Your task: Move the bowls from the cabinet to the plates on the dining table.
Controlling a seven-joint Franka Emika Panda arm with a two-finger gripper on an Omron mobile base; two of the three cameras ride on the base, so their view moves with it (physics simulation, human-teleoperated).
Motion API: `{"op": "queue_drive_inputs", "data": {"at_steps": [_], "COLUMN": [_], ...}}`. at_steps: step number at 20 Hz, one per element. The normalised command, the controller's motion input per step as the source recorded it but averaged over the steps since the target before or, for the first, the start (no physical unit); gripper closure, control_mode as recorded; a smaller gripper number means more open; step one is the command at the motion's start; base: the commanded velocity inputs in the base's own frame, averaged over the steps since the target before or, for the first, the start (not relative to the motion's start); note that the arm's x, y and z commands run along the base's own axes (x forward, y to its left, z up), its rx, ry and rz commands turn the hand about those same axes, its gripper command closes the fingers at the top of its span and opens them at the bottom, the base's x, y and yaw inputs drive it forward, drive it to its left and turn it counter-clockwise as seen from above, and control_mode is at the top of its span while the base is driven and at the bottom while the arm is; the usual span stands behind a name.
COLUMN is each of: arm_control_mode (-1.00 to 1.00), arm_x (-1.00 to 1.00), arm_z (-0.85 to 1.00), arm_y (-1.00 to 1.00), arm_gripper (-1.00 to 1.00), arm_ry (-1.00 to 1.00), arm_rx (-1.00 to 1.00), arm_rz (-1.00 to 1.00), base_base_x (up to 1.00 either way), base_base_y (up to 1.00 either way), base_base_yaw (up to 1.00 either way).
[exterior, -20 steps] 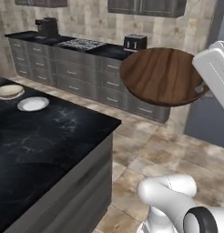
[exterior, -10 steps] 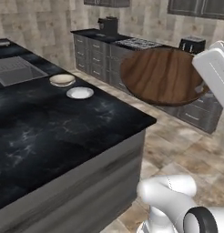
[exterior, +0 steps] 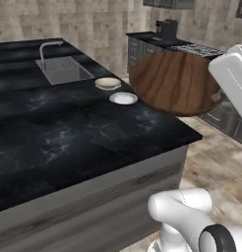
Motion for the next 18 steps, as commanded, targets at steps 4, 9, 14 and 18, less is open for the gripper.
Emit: {"op": "queue_drive_inputs", "data": {"at_steps": [4, 9, 14, 18], "arm_control_mode": [1.0, 1.0, 1.0, 1.0], "arm_x": [0.0, 0.0, 0.0, 0.0], "arm_z": [0.0, 0.0, 0.0, 0.0], "arm_y": [0.0, 0.0, 0.0, 0.0], "arm_gripper": [1.0, 1.0, 1.0, 1.0], "arm_ry": [0.0, 0.0, 0.0, 0.0], "arm_rx": [0.0, 0.0, 0.0, 0.0], "arm_rz": [0.0, 0.0, 0.0, 0.0], "base_base_x": [0.99, 0.7, 0.33, 0.28], "base_base_y": [-0.64, -0.95, -1.0, -1.0], "base_base_yaw": [0.0, 0.0, 0.0, 0.01]}}
